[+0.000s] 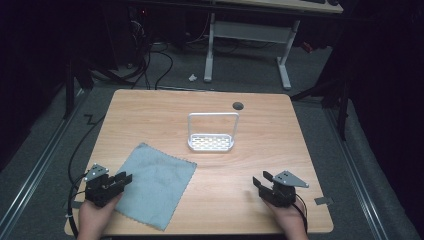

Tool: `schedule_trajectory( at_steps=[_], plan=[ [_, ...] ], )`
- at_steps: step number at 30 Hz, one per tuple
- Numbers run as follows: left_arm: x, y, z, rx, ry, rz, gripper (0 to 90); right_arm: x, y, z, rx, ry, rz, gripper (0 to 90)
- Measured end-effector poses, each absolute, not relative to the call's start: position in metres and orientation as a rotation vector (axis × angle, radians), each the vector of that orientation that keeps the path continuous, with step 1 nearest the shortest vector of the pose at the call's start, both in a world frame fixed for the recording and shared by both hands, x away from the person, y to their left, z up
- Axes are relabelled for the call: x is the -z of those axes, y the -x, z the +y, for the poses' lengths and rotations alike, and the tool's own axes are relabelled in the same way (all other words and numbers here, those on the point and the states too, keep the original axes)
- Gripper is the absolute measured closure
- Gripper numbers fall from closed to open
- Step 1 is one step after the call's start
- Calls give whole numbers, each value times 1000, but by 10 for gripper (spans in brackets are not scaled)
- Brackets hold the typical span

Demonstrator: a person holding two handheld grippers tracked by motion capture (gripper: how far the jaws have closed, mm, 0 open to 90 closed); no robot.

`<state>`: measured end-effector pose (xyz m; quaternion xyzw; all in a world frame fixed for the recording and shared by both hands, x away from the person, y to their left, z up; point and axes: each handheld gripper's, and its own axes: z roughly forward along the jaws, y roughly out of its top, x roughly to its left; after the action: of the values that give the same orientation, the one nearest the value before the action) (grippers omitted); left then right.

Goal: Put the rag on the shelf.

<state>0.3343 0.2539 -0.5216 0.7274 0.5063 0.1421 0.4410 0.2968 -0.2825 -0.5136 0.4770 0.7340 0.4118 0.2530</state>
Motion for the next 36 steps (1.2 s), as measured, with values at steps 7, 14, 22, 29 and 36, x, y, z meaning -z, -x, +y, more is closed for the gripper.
schedule_trajectory(
  at_steps=[7, 14, 22, 29, 36],
  plan=[
    [522, -335, 248, -363, -1838, 1241, 636, 515, -297, -280, -1111, -1281, 2015, 509],
    [517, -328, 232, -356, -1944, 1141, 869, 514, -296, -279, -1110, -1269, 2019, 509],
    [511, -314, 189, -339, -2129, 962, 898, 514, -296, -279, -1113, -1260, 2025, 509],
    [521, -308, 158, -296, -2266, 873, 898, 514, -295, -279, -1118, -1258, 2033, 509],
    [522, -301, 131, -260, -2266, 801, 898, 515, -296, -276, -1117, -1256, 2041, 515]
  ],
)
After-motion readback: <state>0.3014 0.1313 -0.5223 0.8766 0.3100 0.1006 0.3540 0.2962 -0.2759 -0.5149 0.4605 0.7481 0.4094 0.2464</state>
